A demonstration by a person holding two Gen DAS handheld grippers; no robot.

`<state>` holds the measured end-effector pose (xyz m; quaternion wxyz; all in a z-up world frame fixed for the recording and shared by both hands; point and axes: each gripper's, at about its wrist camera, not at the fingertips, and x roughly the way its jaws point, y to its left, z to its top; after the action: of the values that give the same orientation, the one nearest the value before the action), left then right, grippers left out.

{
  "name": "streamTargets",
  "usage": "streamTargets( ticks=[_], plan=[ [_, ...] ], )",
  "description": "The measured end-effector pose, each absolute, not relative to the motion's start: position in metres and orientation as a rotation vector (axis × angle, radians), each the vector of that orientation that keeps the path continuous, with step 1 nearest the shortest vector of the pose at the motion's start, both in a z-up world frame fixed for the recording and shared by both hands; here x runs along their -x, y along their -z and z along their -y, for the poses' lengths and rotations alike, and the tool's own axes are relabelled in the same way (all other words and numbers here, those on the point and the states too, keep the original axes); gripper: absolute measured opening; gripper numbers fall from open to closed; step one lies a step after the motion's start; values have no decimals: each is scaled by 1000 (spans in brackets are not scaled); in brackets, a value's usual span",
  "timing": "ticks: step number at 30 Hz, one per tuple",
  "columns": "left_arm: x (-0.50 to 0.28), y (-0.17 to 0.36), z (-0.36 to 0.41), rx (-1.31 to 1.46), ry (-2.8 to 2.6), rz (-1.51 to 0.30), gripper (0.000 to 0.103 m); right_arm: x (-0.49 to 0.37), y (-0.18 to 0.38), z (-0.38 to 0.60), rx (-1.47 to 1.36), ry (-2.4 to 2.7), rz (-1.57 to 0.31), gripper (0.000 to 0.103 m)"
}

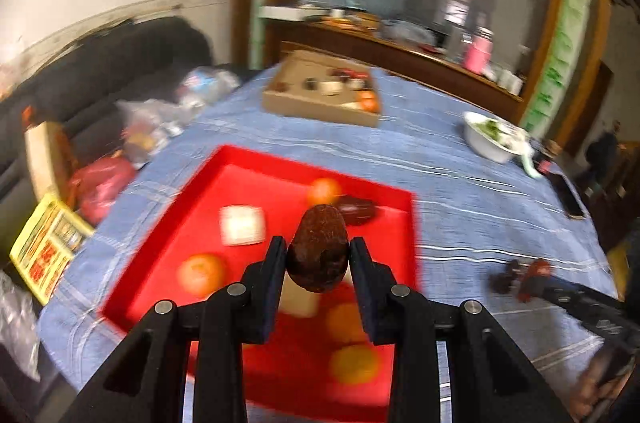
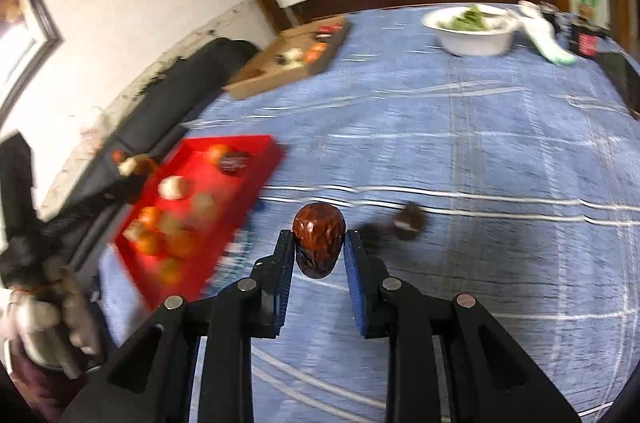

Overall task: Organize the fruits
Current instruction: 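Carry both red dates over the red tray and open both tools, then move both open tools back toward the two dark plums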

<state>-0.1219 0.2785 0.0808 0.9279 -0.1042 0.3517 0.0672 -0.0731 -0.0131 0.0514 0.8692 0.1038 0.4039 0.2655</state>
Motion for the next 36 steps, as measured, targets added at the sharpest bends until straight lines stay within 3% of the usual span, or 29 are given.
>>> streamTargets(
  ticks=[10, 17, 20, 26, 32, 36],
  plan=[
    [137, -47, -340, 334, -258, -750, 34, 79, -59, -101, -174, -785, -954, 25],
    [140, -46, -347, 369, -251, -734, 50, 96, -35, -177, -3, -816, -1006, 25],
    [142, -52, -342, 356, -234, -722, 52, 97, -33, -191, 62, -791, -989, 36],
    [147, -69, -322, 342, -186, -686, 54, 104, -50, -170, 63, -771, -914, 41],
    [143, -89, -274, 278, -68, -662, 62, 103, -54, -101, -92, -670, -886, 45],
    [127, -94, -236, 255, 15, -683, 62, 101, -46, -40, -219, -555, -881, 45]
  ],
)
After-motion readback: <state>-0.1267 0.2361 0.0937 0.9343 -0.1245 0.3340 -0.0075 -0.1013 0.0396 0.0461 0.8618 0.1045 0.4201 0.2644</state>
